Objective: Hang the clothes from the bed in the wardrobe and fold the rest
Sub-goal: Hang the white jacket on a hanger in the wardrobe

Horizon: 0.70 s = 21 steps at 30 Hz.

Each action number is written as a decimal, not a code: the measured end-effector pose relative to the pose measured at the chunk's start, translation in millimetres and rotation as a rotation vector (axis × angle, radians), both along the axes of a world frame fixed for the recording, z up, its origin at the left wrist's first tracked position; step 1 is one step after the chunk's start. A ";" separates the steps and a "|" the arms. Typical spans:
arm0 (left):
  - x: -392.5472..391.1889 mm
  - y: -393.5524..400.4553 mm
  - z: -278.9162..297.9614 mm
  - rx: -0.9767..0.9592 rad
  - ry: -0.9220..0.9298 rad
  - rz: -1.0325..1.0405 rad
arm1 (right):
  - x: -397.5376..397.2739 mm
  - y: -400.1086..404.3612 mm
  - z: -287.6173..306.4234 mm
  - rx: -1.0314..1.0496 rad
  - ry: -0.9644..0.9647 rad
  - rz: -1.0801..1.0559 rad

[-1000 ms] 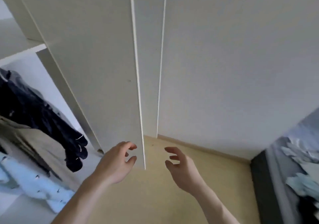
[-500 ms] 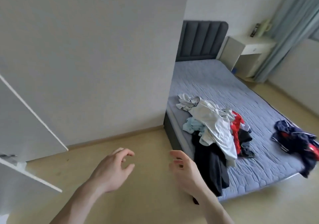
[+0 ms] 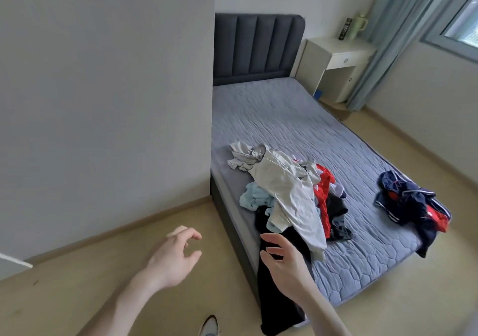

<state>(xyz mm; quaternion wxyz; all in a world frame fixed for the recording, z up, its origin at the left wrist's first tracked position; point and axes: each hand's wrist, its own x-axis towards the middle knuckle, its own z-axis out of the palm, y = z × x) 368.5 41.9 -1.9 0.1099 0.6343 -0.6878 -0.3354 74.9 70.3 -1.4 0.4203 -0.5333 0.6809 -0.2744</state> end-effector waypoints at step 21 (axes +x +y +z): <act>-169.5 -192.5 -134.4 0.232 -0.078 0.056 | -259.3 -226.7 -242.4 0.467 0.340 -0.092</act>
